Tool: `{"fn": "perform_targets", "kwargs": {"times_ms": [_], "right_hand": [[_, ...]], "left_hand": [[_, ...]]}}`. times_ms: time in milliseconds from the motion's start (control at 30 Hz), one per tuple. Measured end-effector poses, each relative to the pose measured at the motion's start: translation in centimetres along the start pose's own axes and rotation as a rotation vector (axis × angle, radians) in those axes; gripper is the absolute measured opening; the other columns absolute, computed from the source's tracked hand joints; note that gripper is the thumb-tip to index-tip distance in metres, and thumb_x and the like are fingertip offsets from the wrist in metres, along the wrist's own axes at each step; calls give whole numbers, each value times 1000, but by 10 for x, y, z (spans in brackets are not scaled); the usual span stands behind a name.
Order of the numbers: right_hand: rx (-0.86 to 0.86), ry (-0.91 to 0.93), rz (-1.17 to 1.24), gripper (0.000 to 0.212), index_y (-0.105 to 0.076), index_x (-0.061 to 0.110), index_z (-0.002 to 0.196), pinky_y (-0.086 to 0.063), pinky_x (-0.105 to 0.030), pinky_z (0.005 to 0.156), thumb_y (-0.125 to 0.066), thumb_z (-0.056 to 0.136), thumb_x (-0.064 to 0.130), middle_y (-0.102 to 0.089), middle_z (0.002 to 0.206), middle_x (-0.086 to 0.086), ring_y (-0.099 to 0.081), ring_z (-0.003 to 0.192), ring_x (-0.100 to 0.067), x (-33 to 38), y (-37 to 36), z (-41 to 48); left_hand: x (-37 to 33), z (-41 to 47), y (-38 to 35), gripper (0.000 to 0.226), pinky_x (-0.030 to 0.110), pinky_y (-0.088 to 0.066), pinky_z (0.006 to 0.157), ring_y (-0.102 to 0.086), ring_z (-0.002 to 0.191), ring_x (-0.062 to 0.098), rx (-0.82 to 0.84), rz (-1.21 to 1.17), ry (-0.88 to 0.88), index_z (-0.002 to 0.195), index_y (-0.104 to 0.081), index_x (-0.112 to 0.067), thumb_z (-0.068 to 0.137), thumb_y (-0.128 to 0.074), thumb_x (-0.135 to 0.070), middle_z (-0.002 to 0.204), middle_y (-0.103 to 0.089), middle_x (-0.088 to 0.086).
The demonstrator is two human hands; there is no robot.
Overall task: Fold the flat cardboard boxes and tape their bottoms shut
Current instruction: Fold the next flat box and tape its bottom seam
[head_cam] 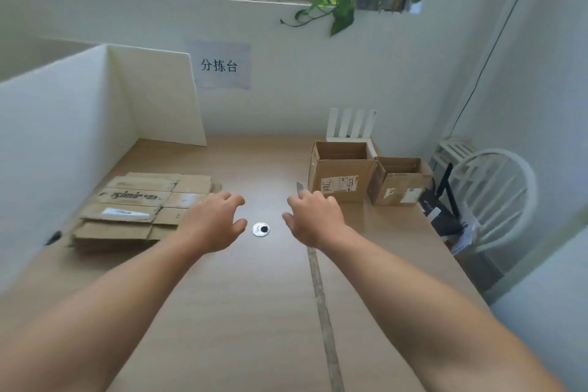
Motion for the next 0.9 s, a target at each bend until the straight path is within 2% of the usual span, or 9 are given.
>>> {"fn": "perform_targets", "kwargs": {"times_ms": [167,500,567,667,700,800,900], "right_hand": [[-41,55,-54,33,-56,17,118,-31,-40,78,-40,101,41,-58,120,-8,-52,112,-32,79,21,-34],[33,220,-12,28,-58,19,113,-33,-39,73,-42,99,38,-60,116,-7,-56,105,-32,221,34,-32],[40,250,-21,28,-58,19,113,-35,-41,78,-43,98,38,-60,115,-8,-57,107,-33,235,30,-27],[63,266,-34,27,-58,19,112,-37,-46,95,-43,98,37,-61,115,-7,-58,109,-32,244,21,-14],[74,272,-30,27,-57,19,113,-37,-46,94,-43,98,37,-61,116,-7,-57,109,-32,246,18,-7],[81,307,-6,28,-55,19,116,-35,-40,79,-43,99,37,-59,119,-8,-56,110,-32,251,6,14],[98,320,-19,29,-56,17,117,-33,-38,76,-43,100,38,-58,119,-8,-55,112,-33,251,-10,32]], "left_hand": [[49,-80,40,44,35,-44,94,-52,121,22,-29,55,52,133,-51,-25,93,-51,-43,136,-53,-4],[126,-168,80,42,36,-41,93,-49,123,22,-79,40,240,134,-50,-26,95,-48,-41,135,-53,-5],[142,-174,82,43,36,-40,93,-50,122,22,-69,66,274,135,-49,-27,95,-48,-41,137,-52,-5],[160,-176,78,43,37,-40,98,-49,123,24,-27,81,315,135,-49,-26,95,-48,-41,137,-51,-2],[166,-174,76,43,37,-40,99,-49,123,24,-19,78,329,135,-49,-26,95,-48,-41,137,-51,-2],[182,-162,66,40,37,-40,96,-48,120,23,-16,84,344,131,-49,-26,95,-47,-41,133,-52,-3],[198,-147,54,37,37,-36,99,-47,122,22,20,128,348,128,-50,-26,94,-45,-42,132,-52,-2]]}}
Point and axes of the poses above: each hand's wrist, its own z-axis towards the middle knuckle, its own y-axis out of the back of the hand, x = y × z, the point moved 1 cm from there along z, towards the middle knuckle
